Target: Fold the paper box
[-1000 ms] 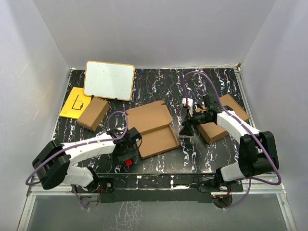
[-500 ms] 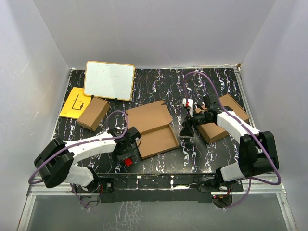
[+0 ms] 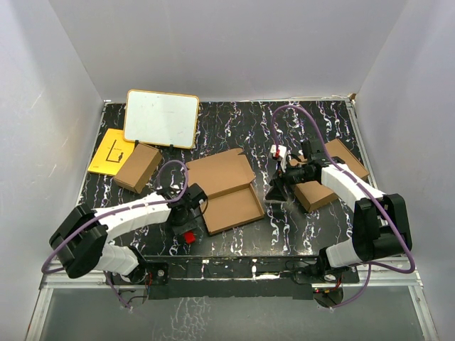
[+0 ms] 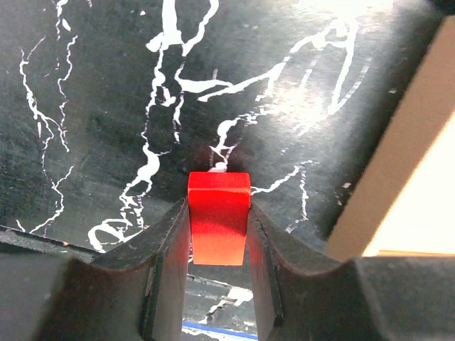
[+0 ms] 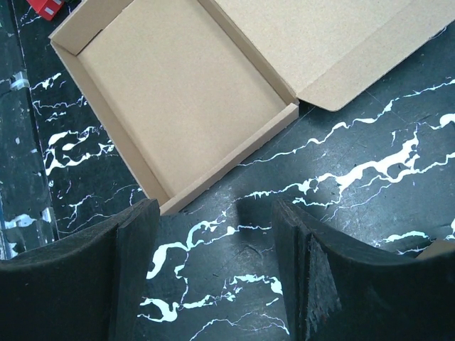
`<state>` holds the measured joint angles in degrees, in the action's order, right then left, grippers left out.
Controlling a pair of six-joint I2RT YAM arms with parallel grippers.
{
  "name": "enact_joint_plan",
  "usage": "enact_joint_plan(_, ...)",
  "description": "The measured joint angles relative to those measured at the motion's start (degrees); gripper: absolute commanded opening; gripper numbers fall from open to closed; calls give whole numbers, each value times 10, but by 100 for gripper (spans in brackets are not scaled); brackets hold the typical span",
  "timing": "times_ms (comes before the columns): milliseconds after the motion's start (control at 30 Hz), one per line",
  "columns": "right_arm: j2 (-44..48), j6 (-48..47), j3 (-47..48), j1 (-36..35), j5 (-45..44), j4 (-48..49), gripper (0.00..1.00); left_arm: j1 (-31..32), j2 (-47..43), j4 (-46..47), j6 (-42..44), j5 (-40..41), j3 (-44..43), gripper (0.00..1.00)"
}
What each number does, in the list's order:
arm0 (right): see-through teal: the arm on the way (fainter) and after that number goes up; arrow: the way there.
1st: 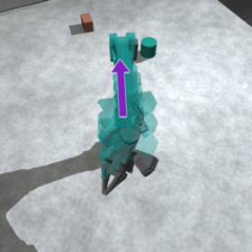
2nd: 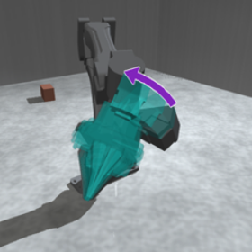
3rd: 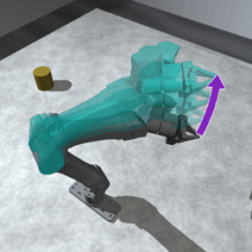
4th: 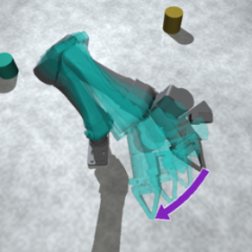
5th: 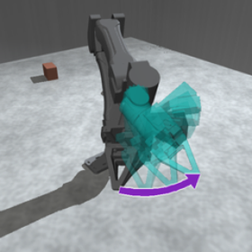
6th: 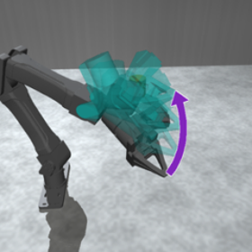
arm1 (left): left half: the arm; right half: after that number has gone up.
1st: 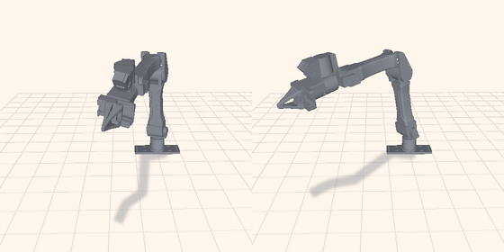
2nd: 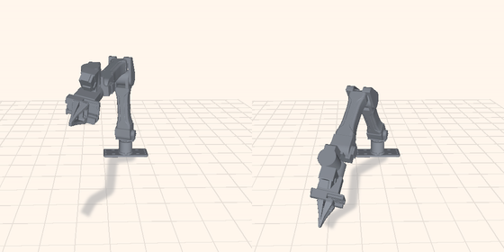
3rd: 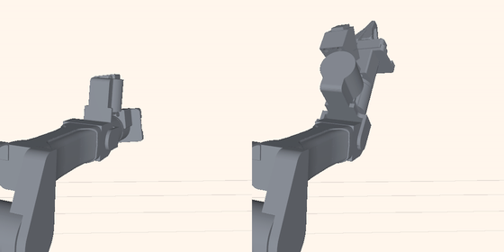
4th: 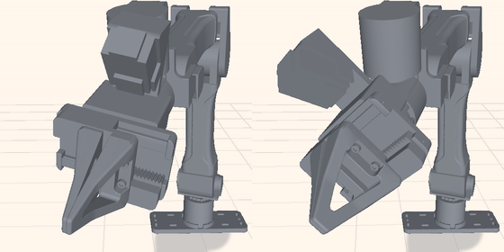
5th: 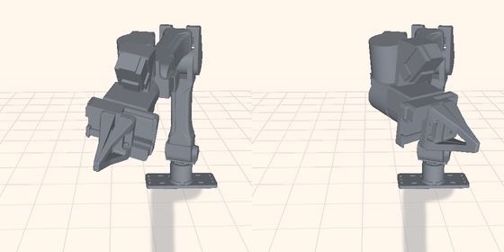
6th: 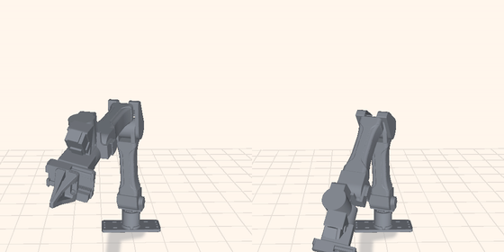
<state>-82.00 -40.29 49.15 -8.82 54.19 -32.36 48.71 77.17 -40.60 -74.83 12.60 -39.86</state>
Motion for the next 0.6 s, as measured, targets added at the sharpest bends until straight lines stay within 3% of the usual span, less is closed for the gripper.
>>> enact_joint_plan(233, 0, 0, 0, 8, 5, 0, 70, 0, -15, -10, 63, 13, -79, 2)
enact_joint_plan(467, 0, 0, 0, 21, 9, 0, 70, -1, -52, 120, 198, -22, -91, 3)
enact_joint_plan(600, 0, 0, 0, 30, 10, 0, 70, -1, 3, 185, 286, -65, -112, 6)
